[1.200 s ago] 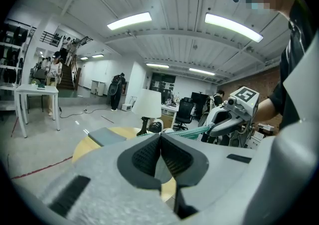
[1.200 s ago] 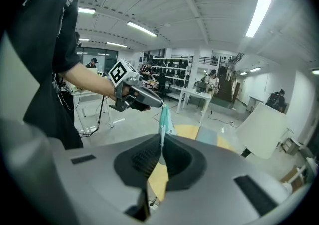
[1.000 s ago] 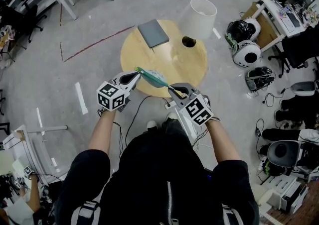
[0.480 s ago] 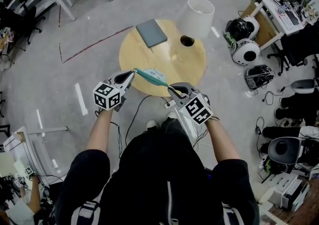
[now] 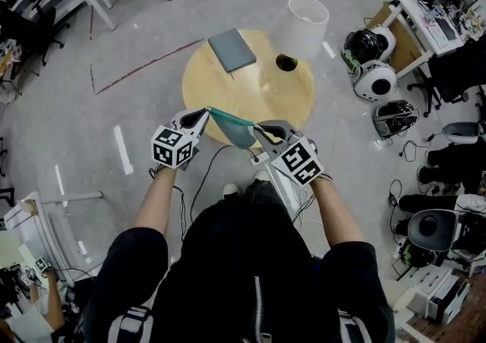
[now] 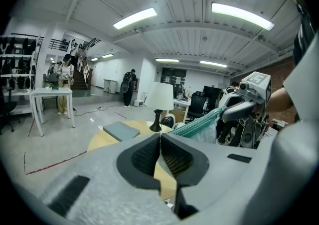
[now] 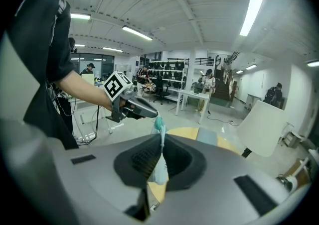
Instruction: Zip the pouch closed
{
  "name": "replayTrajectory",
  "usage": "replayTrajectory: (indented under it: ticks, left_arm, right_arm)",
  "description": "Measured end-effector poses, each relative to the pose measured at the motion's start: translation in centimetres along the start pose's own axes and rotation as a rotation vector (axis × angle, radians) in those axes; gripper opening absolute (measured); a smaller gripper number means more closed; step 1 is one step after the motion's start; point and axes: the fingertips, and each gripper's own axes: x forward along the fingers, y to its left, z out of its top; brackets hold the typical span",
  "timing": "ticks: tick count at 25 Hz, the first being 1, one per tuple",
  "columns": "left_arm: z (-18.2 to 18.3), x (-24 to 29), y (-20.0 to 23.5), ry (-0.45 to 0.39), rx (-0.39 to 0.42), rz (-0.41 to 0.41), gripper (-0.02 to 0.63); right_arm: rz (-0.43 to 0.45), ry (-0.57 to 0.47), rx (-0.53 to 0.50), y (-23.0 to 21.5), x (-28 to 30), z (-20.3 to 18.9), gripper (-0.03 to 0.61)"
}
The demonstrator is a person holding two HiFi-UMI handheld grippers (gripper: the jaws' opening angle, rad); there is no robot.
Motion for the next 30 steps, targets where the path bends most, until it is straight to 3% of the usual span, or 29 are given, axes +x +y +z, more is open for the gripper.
replayTrajectory:
  ticks: [14, 19, 30]
  left_arm:
    - [0.9, -0.4, -0.6, -0.016, -0.012, -0.036, 0.026]
    - [1.7, -0.3, -0.9, -0.042, 0.002, -0.028, 0.003]
    - [4.3, -0.6, -1.9, -0.132, 0.028, 0.002, 0.003]
  right_arm:
    - [-0.063, 0.017, 0.123, -2.0, 0.0, -1.5, 0.014]
    - [-0.119, 0.027, 0.158, -3.3, -0.2, -1.9, 0.014]
    - [-0.222, -0.053, 0.277, -6.1, -0.5, -0.8, 0.015]
